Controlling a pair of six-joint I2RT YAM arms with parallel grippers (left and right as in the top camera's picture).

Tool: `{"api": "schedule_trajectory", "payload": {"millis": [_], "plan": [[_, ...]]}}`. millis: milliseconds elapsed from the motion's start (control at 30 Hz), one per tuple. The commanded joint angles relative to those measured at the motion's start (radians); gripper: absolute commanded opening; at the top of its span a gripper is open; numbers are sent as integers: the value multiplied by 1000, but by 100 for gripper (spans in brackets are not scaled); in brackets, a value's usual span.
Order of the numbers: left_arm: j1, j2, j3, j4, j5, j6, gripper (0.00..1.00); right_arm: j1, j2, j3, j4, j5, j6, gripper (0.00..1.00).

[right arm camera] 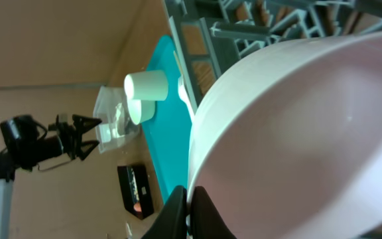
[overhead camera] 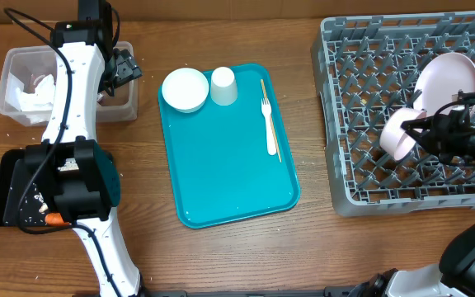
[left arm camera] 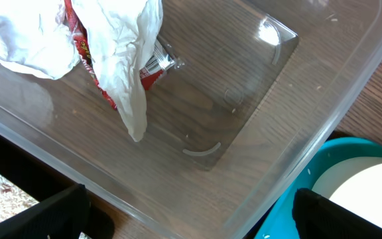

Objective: Sort waste into correct bins and load items into the dishwasher rack

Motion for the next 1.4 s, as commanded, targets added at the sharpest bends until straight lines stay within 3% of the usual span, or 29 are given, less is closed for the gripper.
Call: {"api": "schedule_trajectory", "payload": {"millis": [0, 233, 500, 700, 933, 1100, 1367], "plan": [[2, -6, 22, 0, 4, -24, 100, -20, 4, 92, -54, 190, 117, 4], [2, -6, 22, 0, 4, -24, 100, -20, 2, 229, -169, 414, 224, 4], [2, -6, 22, 0, 4, -24, 100, -20, 2, 255, -204, 658, 370, 5], [2, -6, 22, 0, 4, -24, 100, -20, 2, 255, -201, 666, 370, 16], [2, -6, 22, 0, 3, -24, 100, -18, 2, 255, -216, 663, 365, 17], [2, -6, 22, 0, 3, -24, 100, -18, 3, 255, -233, 662, 358, 27], [2, -6, 22, 0, 3, -24, 100, 60, 3, 244, -270, 662, 332, 29]]}}
